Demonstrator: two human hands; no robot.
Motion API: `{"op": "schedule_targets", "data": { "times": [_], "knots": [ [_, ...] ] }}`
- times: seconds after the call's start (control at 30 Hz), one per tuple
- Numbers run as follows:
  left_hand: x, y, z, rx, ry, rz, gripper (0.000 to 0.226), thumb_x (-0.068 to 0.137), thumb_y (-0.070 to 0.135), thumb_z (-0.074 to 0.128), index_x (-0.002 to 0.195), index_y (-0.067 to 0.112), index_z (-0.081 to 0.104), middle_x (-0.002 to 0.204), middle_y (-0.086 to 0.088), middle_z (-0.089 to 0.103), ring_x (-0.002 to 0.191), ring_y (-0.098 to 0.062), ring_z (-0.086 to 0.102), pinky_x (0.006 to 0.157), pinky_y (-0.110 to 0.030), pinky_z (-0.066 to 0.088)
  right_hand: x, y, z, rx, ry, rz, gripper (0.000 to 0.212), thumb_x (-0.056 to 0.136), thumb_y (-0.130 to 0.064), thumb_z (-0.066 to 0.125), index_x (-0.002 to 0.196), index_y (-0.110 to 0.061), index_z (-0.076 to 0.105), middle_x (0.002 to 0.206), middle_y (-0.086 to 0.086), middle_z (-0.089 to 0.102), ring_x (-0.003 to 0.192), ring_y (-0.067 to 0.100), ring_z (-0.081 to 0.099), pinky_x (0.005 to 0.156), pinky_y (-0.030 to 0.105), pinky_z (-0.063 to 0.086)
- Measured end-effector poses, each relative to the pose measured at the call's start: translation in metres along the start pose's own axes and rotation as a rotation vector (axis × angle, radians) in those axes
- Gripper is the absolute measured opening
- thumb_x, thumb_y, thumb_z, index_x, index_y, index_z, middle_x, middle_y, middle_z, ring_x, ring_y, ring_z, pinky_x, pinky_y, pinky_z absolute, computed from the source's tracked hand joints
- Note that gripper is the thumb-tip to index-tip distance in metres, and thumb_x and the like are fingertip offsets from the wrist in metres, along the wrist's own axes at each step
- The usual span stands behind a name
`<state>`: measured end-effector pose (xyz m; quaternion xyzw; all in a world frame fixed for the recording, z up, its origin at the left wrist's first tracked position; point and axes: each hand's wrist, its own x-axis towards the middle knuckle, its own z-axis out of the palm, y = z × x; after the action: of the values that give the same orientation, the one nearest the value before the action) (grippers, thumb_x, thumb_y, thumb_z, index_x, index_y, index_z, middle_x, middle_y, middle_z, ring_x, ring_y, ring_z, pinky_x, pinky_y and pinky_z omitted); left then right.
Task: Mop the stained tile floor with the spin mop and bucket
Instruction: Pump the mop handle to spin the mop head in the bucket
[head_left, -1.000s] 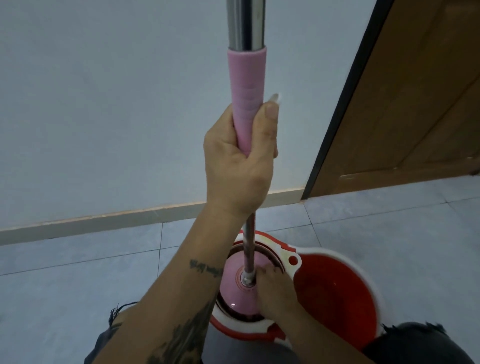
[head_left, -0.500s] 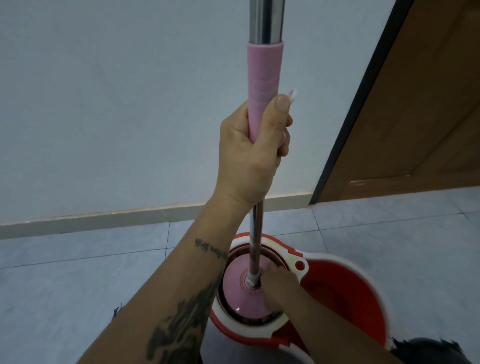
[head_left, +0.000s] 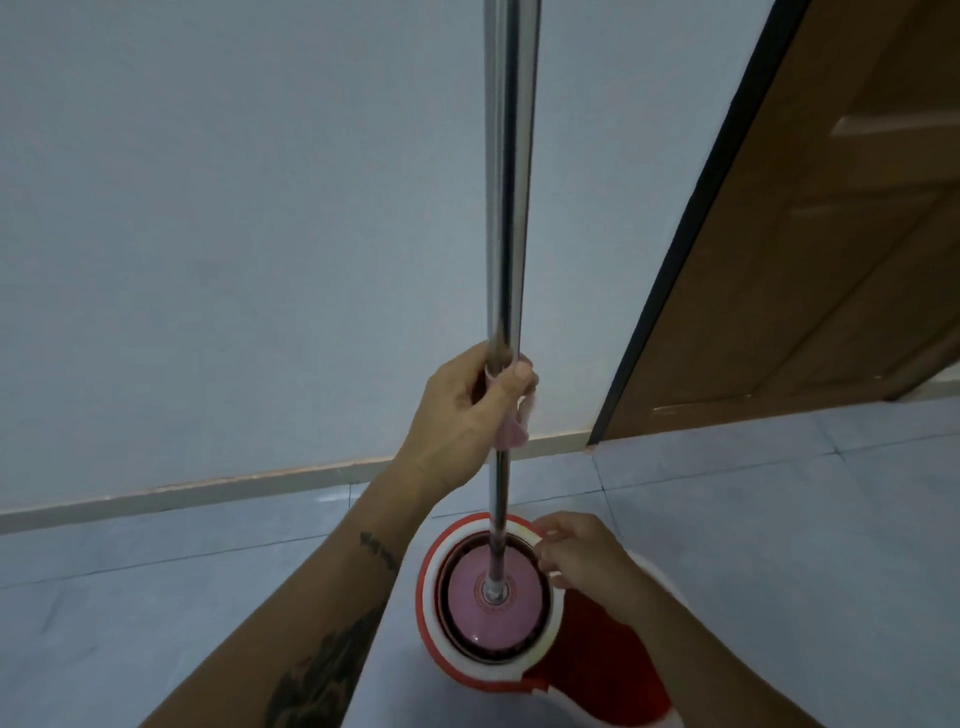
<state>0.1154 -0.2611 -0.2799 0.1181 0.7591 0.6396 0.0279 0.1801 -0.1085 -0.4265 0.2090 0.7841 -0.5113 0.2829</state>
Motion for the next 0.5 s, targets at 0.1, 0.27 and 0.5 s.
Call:
{"op": "schedule_targets", "data": {
  "times": [0.1,0.27,0.5],
  "knots": [
    [0.018,0.066,-0.009,0.023,0.039,-0.001,0.023,0.092,0.037,0.056,0.101,0.017,0.064,0.095,-0.015,0.069,0.092,-0.028,0.065,0.083,-0.037,0.056,-0.032,-0.047,-0.018,0.197,0.055,-0.002,0.028,0.088,-0.007,0.059,0.112,-0.021,0.066,0.095,0.006,0.071,0.089,0.023,0.070,0.087,0.044,0.058],
    [0.040,0.153,-0.010,-0.038,0.112,0.009,0.010,0.097,0.013,0.054,0.094,0.019,0.060,0.084,-0.004,0.065,0.083,-0.017,0.069,0.088,-0.040,0.056,-0.069,-0.121,-0.046,0.547,0.032,-0.037,0.020,0.091,-0.011,0.062,0.108,-0.019,0.068,0.099,0.008,0.074,0.092,0.024,0.071,0.071,0.033,0.058],
    [0.030,0.186,0.002,-0.056,0.087,-0.116,0.016,0.093,0.001,0.054,0.083,0.013,0.055,0.074,0.003,0.053,0.074,-0.017,0.058,0.080,-0.038,0.055,-0.093,-0.140,-0.049,0.274,0.083,-0.028,0.016,0.094,-0.029,0.057,0.091,-0.022,0.071,0.090,0.000,0.075,0.088,0.019,0.071,0.088,0.042,0.058]
  ]
}}
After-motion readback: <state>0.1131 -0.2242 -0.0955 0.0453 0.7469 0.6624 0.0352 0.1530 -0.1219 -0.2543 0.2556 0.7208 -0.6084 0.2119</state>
